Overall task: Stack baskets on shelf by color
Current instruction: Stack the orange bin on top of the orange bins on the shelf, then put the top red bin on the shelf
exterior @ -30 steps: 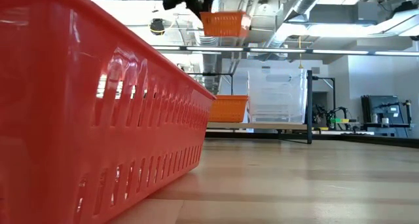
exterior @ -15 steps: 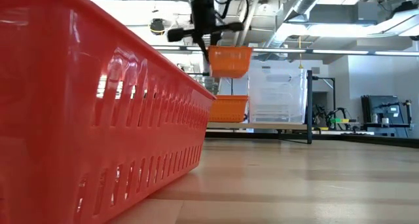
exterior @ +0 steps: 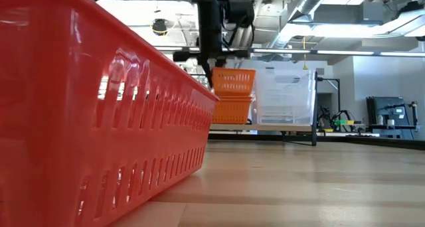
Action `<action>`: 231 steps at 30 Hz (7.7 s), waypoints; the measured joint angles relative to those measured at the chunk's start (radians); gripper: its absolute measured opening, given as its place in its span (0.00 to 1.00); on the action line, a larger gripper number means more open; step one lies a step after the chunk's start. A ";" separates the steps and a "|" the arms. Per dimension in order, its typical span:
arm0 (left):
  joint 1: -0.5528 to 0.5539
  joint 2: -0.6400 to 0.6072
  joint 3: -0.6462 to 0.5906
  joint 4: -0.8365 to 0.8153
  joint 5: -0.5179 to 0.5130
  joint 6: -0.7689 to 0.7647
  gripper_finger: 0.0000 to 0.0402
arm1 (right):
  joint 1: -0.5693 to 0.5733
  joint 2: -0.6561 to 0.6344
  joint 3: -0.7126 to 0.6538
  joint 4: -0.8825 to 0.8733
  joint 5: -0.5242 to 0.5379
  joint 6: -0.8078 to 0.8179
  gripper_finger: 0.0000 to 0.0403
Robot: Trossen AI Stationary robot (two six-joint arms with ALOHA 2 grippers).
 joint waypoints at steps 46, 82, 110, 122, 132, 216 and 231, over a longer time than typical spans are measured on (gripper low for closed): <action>0.012 -0.109 0.168 -0.158 0.122 0.241 0.45 | 0.000 0.000 0.000 -0.002 -0.039 -0.039 0.01; 0.036 -0.891 -0.813 -0.260 0.063 -0.047 0.34 | 0.000 0.000 -0.002 -0.005 -0.091 0.076 0.02; 0.402 -0.937 -0.970 -0.133 0.026 0.326 0.43 | 0.002 0.103 -0.315 0.298 -0.273 0.111 0.12; 0.520 -0.936 -1.247 0.150 0.149 0.411 0.46 | 0.002 0.160 -0.316 0.365 -0.273 0.057 0.13; 0.619 -0.936 -1.413 0.319 0.215 0.497 0.46 | 0.001 0.150 -0.316 0.379 -0.272 0.057 0.13; 0.073 -0.672 -0.846 0.454 0.043 0.138 0.00 | 0.000 -0.086 -0.315 0.124 -0.273 0.039 0.13; 0.086 -0.672 -0.846 0.278 0.060 0.090 0.00 | 0.000 -0.161 -0.316 0.153 -0.273 0.040 0.13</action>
